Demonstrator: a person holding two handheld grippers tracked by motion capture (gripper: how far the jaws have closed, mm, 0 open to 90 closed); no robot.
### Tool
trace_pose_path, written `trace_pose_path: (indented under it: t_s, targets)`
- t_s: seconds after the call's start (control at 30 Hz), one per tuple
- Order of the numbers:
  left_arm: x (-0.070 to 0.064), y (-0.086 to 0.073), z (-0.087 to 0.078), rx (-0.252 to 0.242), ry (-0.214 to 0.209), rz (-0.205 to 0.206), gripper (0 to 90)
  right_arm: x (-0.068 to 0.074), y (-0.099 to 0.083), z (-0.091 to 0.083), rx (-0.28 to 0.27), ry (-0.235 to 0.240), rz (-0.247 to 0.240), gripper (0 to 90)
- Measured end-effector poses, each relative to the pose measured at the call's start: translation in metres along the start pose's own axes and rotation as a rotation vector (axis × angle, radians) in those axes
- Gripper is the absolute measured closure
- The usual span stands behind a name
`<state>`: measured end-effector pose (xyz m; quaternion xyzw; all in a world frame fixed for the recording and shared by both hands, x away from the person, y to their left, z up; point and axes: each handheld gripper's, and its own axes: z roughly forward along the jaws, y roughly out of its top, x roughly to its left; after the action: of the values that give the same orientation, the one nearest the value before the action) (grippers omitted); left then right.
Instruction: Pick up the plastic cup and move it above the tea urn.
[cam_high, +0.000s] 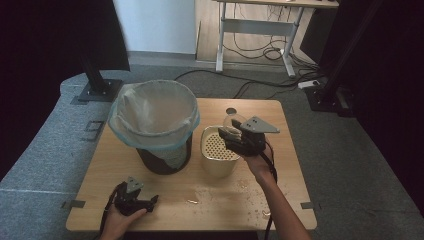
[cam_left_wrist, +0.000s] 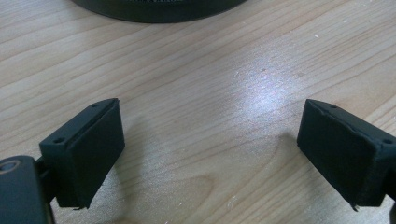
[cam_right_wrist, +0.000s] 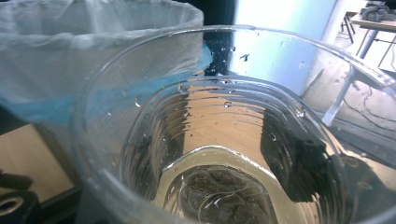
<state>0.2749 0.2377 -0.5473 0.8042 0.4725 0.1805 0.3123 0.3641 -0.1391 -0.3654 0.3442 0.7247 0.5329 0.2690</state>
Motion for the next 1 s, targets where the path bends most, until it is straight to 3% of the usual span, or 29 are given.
trace_pose_path:
  t_s: [0.57,1.0]
  targets:
    - [0.000,0.000,0.000,0.001,-0.002,0.002,6.9,-0.004,0.007,0.029,0.053,-0.026,-0.018,41.8]
    - [0.000,0.000,0.000,0.000,-0.003,0.002,6.9,-0.004,0.006,0.039,0.076,-0.035,-0.030,41.5]
